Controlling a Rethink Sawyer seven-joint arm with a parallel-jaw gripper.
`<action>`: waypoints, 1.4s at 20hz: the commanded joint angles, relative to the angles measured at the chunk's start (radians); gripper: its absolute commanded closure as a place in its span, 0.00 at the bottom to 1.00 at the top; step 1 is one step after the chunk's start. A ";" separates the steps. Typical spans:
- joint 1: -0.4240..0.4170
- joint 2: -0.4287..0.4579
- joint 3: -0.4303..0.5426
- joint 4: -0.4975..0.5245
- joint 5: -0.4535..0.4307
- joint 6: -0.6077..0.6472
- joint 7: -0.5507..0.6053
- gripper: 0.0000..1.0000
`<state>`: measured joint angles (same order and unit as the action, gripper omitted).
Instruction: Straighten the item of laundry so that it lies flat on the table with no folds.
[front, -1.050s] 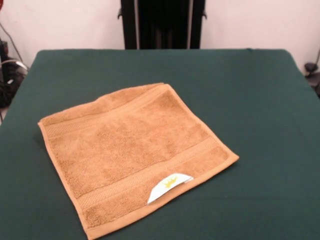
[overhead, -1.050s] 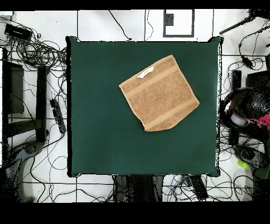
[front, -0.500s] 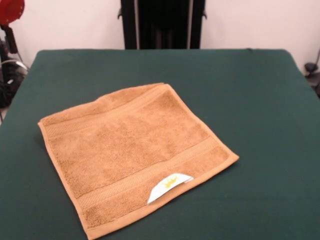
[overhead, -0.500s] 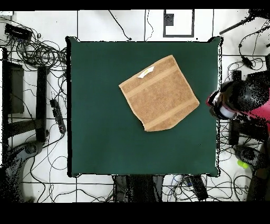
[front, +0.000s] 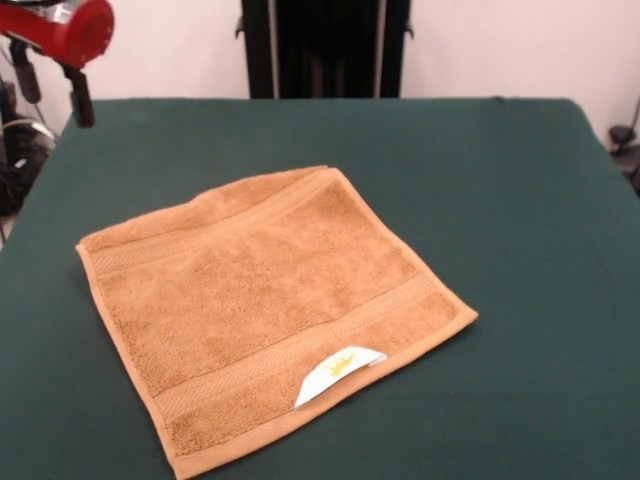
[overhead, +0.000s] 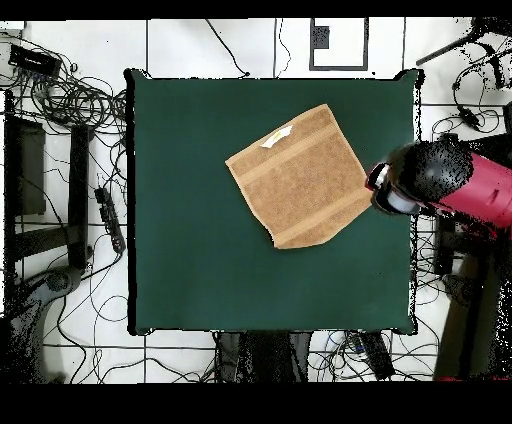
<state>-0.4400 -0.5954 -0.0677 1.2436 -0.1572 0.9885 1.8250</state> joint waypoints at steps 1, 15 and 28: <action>0.092 0.045 0.064 0.104 0.062 -0.030 0.203 0.00; 0.209 0.120 0.019 0.013 0.121 -0.035 0.322 0.00; 0.267 0.209 -0.071 -0.069 0.105 -0.038 0.321 0.00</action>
<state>-0.2274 -0.5102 -0.1208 1.1933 -0.0498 0.9877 1.8250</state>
